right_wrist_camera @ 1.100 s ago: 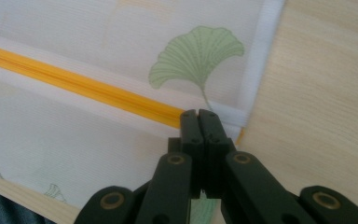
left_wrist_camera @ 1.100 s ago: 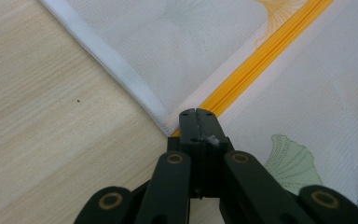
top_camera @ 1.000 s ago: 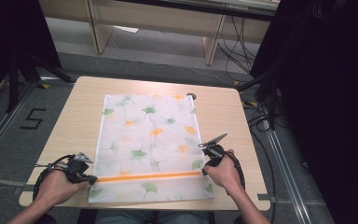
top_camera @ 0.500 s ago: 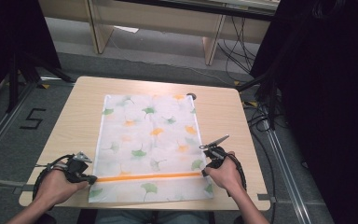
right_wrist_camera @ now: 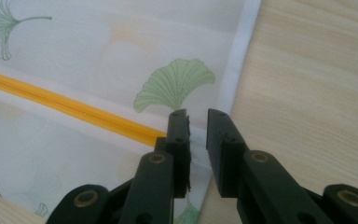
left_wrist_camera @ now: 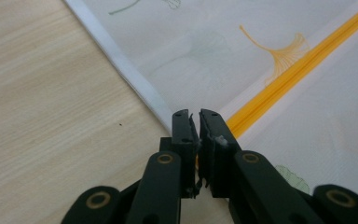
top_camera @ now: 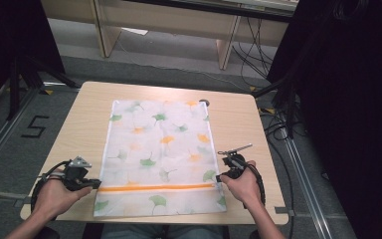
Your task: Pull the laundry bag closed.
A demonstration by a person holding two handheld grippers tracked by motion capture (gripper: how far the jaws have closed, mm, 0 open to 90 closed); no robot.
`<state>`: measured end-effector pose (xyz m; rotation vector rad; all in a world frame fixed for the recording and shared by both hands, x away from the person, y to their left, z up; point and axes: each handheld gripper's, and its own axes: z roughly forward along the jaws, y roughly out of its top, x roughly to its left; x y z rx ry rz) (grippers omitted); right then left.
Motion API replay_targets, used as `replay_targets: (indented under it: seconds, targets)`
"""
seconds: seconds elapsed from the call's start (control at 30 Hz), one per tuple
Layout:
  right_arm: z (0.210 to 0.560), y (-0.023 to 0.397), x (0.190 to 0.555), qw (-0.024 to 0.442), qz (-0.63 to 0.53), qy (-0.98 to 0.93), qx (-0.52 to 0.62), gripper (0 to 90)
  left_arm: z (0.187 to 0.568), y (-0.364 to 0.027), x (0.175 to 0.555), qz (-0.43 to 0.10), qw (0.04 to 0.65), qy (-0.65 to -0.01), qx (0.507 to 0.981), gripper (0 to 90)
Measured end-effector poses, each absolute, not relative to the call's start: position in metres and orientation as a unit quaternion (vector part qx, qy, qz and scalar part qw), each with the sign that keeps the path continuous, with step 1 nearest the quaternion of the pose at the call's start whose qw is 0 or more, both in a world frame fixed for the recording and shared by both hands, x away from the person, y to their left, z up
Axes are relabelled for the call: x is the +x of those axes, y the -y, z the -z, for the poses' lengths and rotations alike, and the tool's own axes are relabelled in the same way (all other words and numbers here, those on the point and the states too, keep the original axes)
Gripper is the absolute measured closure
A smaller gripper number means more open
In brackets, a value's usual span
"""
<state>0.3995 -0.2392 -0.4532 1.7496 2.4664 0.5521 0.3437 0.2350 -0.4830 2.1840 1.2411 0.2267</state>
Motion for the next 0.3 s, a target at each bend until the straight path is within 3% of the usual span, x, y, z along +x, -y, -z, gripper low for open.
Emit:
replay_targets:
  seconds: [0.3]
  targets:
    - [0.4528,0.2449,0.3974,0.037,-0.192,-0.792,0.579,74.4,0.4837,-0.2392,0.3466,-0.099,0.316,-0.486,0.809,76.0]
